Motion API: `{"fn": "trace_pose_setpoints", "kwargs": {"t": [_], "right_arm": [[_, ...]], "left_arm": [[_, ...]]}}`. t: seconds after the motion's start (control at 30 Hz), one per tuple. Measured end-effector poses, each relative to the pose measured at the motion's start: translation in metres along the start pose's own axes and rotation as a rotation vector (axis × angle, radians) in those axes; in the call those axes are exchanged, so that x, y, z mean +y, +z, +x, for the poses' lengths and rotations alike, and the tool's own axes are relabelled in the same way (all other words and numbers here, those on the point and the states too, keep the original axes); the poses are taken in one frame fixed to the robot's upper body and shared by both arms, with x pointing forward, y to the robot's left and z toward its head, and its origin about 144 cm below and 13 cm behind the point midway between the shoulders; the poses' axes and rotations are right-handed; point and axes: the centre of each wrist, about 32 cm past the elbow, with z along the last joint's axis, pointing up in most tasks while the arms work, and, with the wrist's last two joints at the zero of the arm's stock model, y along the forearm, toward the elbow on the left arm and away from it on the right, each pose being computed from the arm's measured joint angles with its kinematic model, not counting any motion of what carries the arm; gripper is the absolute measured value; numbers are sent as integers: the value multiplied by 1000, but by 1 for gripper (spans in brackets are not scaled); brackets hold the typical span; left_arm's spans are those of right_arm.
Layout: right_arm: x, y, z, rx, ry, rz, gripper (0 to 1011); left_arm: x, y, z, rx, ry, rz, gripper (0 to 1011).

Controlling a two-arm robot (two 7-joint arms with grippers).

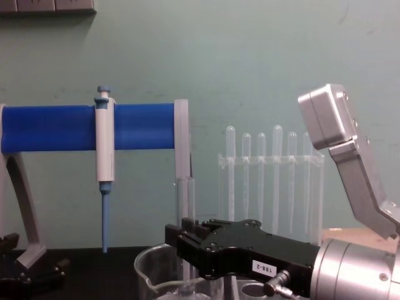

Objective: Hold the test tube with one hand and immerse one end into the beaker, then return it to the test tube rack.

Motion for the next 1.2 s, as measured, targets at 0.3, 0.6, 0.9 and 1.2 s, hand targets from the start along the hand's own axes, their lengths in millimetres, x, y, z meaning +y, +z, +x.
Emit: {"fn": "trace_pose_setpoints", "kwargs": {"t": [0.3, 0.6, 0.9, 1.2], "right_arm": [[0, 0, 0, 0, 0, 0, 224], [0, 0, 0, 0, 0, 0, 225], [0, 0, 0, 0, 0, 0, 224], [0, 0, 0, 0, 0, 0, 225]], "left_arm": [[0, 0, 0, 0, 0, 0, 1000], [0, 0, 0, 0, 0, 0, 1000], [0, 0, 0, 0, 0, 0, 1000], [0, 0, 0, 0, 0, 0, 1000]]}}
